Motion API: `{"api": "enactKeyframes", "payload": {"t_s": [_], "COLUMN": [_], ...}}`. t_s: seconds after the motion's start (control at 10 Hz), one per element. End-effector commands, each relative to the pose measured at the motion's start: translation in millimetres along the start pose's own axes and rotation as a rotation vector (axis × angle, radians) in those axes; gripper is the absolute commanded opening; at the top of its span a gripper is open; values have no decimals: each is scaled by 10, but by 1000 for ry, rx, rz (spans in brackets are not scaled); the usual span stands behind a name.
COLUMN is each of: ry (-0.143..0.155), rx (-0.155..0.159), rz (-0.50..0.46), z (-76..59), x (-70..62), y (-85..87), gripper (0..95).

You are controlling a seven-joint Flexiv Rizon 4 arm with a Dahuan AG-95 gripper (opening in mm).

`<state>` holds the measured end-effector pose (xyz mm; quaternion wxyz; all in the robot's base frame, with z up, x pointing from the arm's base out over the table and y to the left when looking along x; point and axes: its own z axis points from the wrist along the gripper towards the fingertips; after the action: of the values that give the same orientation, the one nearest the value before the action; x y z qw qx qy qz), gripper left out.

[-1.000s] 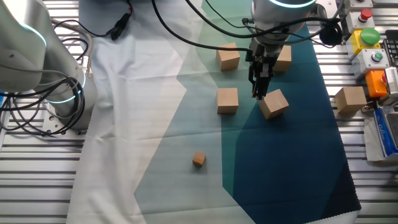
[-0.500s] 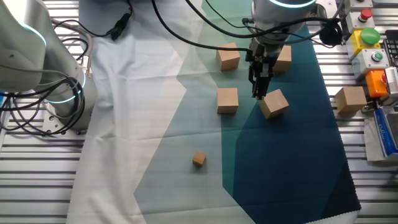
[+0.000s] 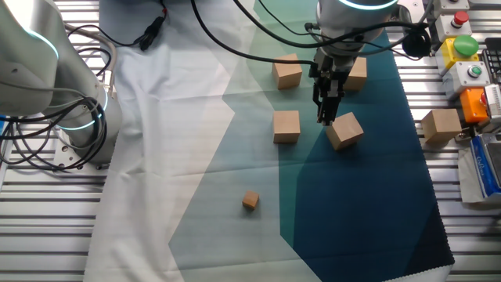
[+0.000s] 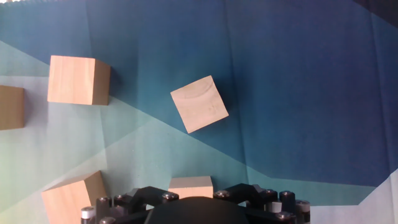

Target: Stack the blocks in a vertical line of five

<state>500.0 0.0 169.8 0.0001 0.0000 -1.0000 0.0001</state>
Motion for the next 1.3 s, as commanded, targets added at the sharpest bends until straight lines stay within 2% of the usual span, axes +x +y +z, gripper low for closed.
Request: {"api": "enactKeyframes", "payload": {"t_s": [0.1,0.7,1.3], "ry": [-38,-34,-33], "rx": [-13,-8,-11], "rz": [-125,-130,-173], "z": [-2,-43,-60], "x": [-2,-59,-142], "y": [1,22,-76], "gripper": [0,0,0]}}
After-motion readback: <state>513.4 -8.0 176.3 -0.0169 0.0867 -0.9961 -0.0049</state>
